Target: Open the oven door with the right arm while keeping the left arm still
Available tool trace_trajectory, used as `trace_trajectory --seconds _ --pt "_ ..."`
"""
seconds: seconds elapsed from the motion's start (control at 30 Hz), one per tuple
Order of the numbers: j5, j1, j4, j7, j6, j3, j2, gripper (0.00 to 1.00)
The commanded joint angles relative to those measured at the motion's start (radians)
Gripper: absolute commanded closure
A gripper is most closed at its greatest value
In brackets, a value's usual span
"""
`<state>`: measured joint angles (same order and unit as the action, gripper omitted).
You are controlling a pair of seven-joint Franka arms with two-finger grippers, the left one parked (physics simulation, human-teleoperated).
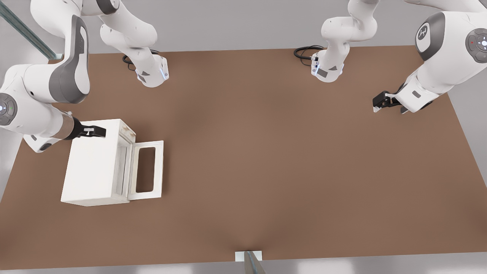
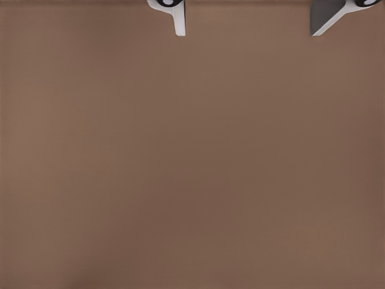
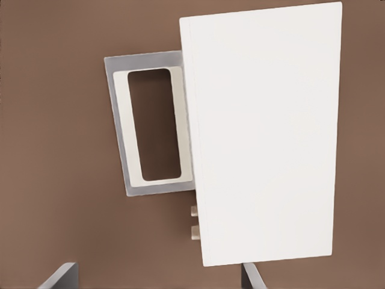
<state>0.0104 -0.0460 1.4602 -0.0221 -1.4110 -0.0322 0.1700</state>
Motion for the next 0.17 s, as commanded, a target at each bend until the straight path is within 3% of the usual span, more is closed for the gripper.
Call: trace_trajectory --seconds 0.0,0.13 --pt "-0.004 0.0 0.002 0.122 -0.006 0.0 -0.003 0.0" --pt "-0.004 -0.002 0.005 0.119 -0.009 0.002 -0.003 0.0"
